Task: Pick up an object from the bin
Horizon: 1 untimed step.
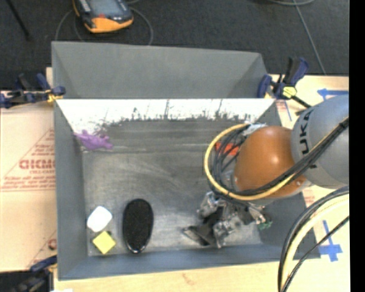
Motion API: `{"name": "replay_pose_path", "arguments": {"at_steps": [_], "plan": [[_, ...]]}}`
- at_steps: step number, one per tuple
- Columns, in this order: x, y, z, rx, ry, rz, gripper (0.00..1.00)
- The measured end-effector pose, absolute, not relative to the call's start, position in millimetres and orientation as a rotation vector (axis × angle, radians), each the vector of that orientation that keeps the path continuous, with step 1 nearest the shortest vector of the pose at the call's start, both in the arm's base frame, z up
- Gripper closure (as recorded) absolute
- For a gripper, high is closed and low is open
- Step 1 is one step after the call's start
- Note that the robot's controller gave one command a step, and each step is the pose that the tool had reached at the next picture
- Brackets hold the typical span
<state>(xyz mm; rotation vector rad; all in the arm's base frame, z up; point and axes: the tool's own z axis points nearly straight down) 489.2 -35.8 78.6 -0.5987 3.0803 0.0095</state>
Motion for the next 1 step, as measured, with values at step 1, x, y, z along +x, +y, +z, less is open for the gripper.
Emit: {"name": "replay_pose_path", "arguments": {"at_steps": [1], "plan": [[489.2, -35.8, 78.6, -0.599, 3.08, 0.009, 1.0]]}}
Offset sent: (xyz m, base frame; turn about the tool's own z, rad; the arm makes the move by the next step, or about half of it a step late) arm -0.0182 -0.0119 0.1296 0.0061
